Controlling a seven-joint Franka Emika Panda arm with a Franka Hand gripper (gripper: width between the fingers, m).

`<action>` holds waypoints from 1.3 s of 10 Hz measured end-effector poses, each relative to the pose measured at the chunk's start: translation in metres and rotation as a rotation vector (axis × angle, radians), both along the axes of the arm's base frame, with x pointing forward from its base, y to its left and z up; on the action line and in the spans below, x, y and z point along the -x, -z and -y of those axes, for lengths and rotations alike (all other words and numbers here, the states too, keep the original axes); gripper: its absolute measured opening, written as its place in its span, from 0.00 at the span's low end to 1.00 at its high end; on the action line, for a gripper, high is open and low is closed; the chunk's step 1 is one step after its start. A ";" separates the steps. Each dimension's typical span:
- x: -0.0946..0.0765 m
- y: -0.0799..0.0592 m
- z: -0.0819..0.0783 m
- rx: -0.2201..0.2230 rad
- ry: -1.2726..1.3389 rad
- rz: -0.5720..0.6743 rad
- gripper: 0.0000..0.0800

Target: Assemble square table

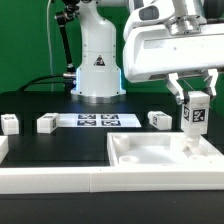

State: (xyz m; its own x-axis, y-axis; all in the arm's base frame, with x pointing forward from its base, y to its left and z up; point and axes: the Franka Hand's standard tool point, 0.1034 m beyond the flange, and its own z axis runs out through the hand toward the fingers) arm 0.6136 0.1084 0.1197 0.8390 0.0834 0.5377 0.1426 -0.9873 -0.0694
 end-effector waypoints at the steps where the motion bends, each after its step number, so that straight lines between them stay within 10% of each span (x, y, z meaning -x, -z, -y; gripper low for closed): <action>1: 0.000 0.000 0.000 0.003 -0.006 0.001 0.36; 13: -0.020 0.011 -0.007 0.043 -0.096 -0.006 0.36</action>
Offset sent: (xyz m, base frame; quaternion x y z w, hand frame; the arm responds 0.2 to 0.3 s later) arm 0.0274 0.0001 -0.0012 0.0032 -0.0198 -0.1392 0.9901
